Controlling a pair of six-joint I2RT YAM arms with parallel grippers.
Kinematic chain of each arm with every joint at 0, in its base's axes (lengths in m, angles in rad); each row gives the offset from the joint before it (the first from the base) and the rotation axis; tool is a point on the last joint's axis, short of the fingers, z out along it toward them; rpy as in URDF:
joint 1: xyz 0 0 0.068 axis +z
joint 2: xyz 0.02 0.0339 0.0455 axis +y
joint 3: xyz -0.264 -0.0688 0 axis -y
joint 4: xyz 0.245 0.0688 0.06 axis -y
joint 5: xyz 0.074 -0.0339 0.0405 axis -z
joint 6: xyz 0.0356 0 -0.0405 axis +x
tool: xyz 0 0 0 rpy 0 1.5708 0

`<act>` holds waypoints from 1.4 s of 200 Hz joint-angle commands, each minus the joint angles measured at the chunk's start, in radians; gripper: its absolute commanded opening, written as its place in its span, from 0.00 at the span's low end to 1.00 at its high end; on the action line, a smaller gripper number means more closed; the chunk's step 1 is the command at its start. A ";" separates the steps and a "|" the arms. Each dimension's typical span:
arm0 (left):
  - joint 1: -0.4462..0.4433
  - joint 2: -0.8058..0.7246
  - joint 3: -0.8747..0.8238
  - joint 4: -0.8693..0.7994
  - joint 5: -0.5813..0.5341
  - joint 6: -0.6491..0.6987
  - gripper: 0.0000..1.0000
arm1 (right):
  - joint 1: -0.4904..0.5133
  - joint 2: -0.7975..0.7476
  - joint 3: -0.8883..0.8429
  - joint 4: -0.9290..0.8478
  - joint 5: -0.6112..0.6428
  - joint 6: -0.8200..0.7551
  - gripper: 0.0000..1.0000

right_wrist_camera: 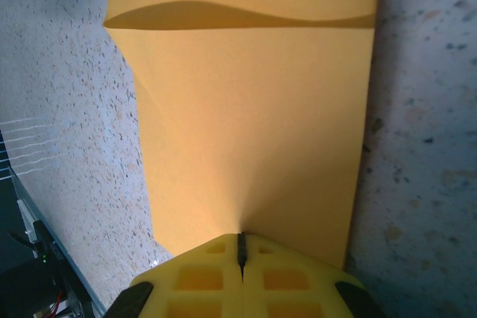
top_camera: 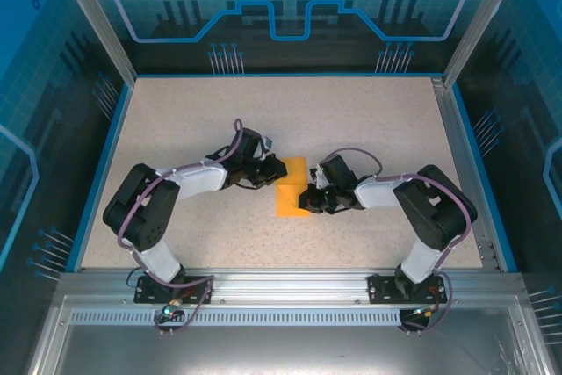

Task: Fold a paper plane with a square sheet of paper (pick it up from the middle)
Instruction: Fold the triangle a second time at the center of the table.

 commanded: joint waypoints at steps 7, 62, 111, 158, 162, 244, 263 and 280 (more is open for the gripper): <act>-0.051 0.066 -0.027 0.036 0.010 -0.044 0.12 | -0.009 0.027 -0.034 -0.135 0.025 -0.013 0.02; -0.061 0.113 -0.062 0.056 -0.036 -0.053 0.09 | -0.009 0.027 -0.039 -0.135 0.031 -0.011 0.03; -0.057 0.153 -0.040 -0.031 -0.122 -0.032 0.06 | -0.010 0.033 -0.039 -0.139 0.031 -0.014 0.03; -0.025 0.150 -0.046 -0.055 -0.132 -0.022 0.05 | -0.009 0.032 -0.038 -0.146 0.034 -0.014 0.03; -0.021 0.150 -0.045 -0.058 -0.132 -0.021 0.06 | -0.009 0.033 -0.038 -0.147 0.034 -0.015 0.03; 0.028 0.145 0.000 -0.134 -0.158 0.029 0.05 | -0.009 0.033 -0.036 -0.147 0.035 -0.016 0.03; 0.047 0.142 -0.009 -0.132 -0.157 0.034 0.05 | -0.009 0.035 -0.038 -0.147 0.036 -0.016 0.03; 0.063 0.140 -0.008 -0.134 -0.155 0.043 0.05 | -0.009 0.035 -0.039 -0.146 0.033 -0.014 0.03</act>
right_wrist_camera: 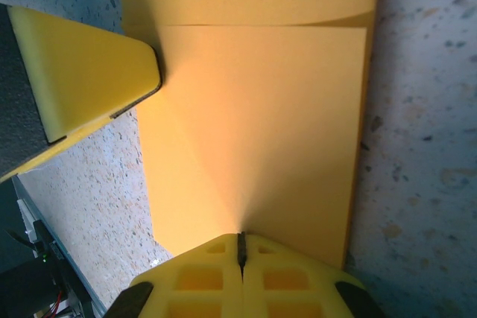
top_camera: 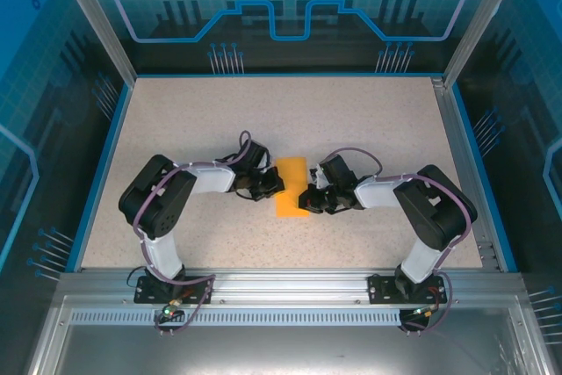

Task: Fold a paper plane with a square sheet of paper (pick it up from the middle)
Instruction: Fold the triangle a second time at the center of the table.

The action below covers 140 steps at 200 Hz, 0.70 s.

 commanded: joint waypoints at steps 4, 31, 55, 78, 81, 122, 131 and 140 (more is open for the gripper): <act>0.062 0.024 0.003 -0.082 -0.110 0.040 0.05 | -0.010 0.035 -0.037 -0.143 0.033 -0.014 0.03; 0.084 0.024 0.023 -0.105 -0.109 0.060 0.05 | -0.009 0.033 -0.036 -0.141 0.027 -0.014 0.03; 0.094 0.014 0.046 -0.130 -0.109 0.075 0.06 | -0.008 0.030 -0.033 -0.142 0.025 -0.014 0.03; 0.094 -0.012 0.056 -0.142 -0.102 0.079 0.06 | -0.008 0.028 -0.031 -0.142 0.021 -0.013 0.04; 0.095 -0.017 0.055 -0.141 -0.099 0.078 0.06 | -0.008 0.028 -0.031 -0.141 0.021 -0.013 0.03; 0.080 -0.132 0.020 -0.093 -0.039 0.049 0.10 | -0.008 0.020 -0.029 -0.137 0.019 -0.011 0.04; 0.063 -0.152 0.013 -0.086 -0.032 0.048 0.10 | -0.008 0.020 -0.028 -0.137 0.019 -0.010 0.04; 0.042 -0.166 0.013 -0.084 -0.026 0.054 0.11 | -0.008 0.018 -0.026 -0.138 0.020 -0.011 0.04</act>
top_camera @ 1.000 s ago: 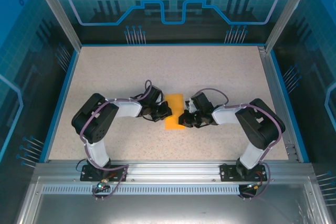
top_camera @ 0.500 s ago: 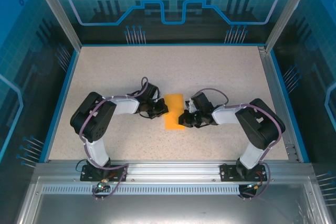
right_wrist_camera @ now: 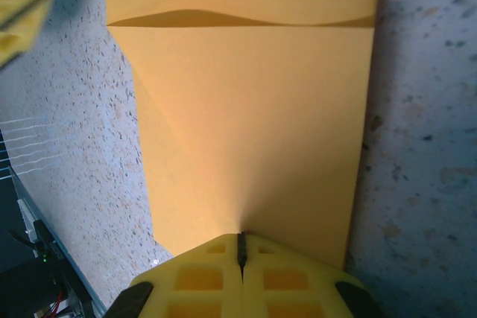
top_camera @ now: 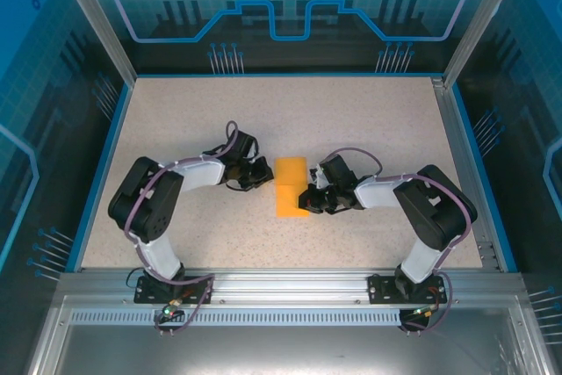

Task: Fold a paper plane with a square sheet of paper (pick it up from the middle)
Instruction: Fold the triangle a second time at the center of the table.

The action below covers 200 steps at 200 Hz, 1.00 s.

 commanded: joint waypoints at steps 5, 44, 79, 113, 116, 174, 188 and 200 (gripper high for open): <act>-0.047 -0.080 -0.016 0.011 0.028 0.005 0.11 | -0.008 0.019 -0.025 -0.140 0.023 -0.013 0.04; -0.109 -0.020 -0.018 0.071 0.070 -0.011 0.10 | -0.008 0.011 -0.015 -0.146 0.018 -0.011 0.05; -0.114 0.084 -0.015 0.082 0.050 -0.030 0.08 | -0.008 -0.020 0.010 -0.176 0.014 -0.021 0.05; -0.115 0.138 -0.004 0.033 -0.009 -0.023 0.06 | -0.006 -0.054 0.047 -0.207 0.005 -0.033 0.07; -0.115 0.142 -0.003 0.031 -0.011 -0.021 0.06 | -0.004 -0.056 0.052 -0.209 0.004 -0.034 0.07; -0.115 0.187 -0.024 0.057 0.000 -0.033 0.05 | 0.012 0.007 0.153 -0.218 -0.017 -0.041 0.10; -0.115 0.188 -0.024 0.054 0.001 -0.032 0.05 | 0.012 0.041 0.180 -0.215 -0.021 -0.043 0.10; -0.115 0.186 -0.024 0.048 -0.002 -0.027 0.05 | 0.012 0.078 0.189 -0.207 -0.040 -0.043 0.11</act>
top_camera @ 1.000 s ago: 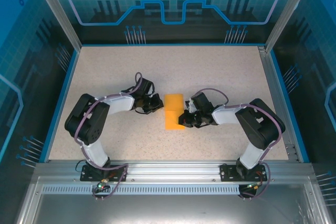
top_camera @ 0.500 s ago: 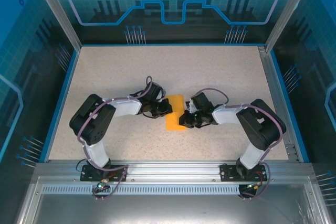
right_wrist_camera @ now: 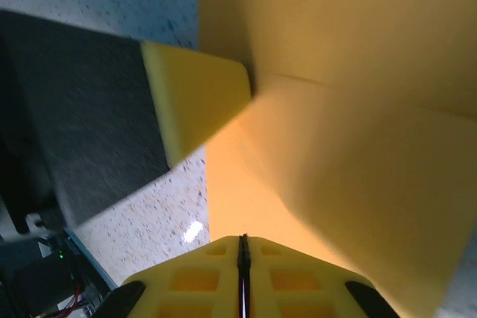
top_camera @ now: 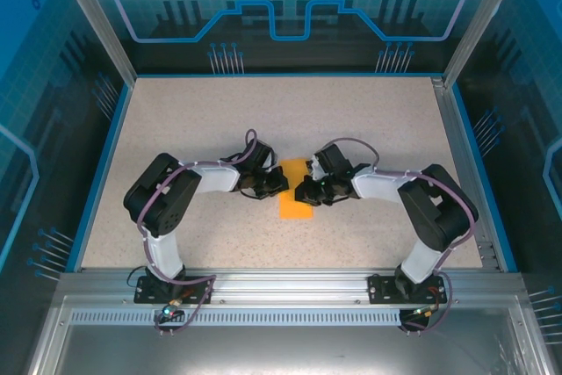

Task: Fold a paper plane with a square sheet of paper (pick it up from the middle)
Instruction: Fold the triangle a second time at the center of the table.

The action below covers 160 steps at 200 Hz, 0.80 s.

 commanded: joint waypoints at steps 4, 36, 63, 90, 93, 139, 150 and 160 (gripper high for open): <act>-0.001 0.059 -0.024 -0.072 -0.048 0.002 0.05 | 0.011 0.085 0.059 -0.018 -0.040 -0.015 0.11; -0.002 0.055 -0.029 -0.075 -0.053 -0.003 0.05 | 0.016 0.150 0.070 -0.017 -0.019 -0.017 0.10; -0.003 0.053 -0.039 -0.076 -0.058 -0.008 0.04 | 0.008 0.148 -0.001 0.006 -0.010 -0.015 0.10; 0.000 0.058 -0.041 -0.087 -0.072 -0.003 0.04 | -0.004 0.100 -0.088 0.069 -0.034 -0.002 0.12; 0.001 0.059 -0.041 -0.088 -0.074 -0.002 0.03 | -0.004 0.097 -0.096 0.071 -0.036 -0.001 0.12; 0.004 0.078 -0.037 -0.100 -0.077 -0.002 0.02 | -0.018 0.010 -0.203 0.091 -0.031 0.002 0.13; 0.005 0.078 -0.037 -0.101 -0.080 -0.003 0.02 | -0.022 -0.014 -0.229 0.091 -0.029 0.002 0.13; 0.004 0.078 -0.038 -0.101 -0.084 -0.006 0.02 | -0.022 -0.031 -0.248 0.091 -0.029 -0.001 0.14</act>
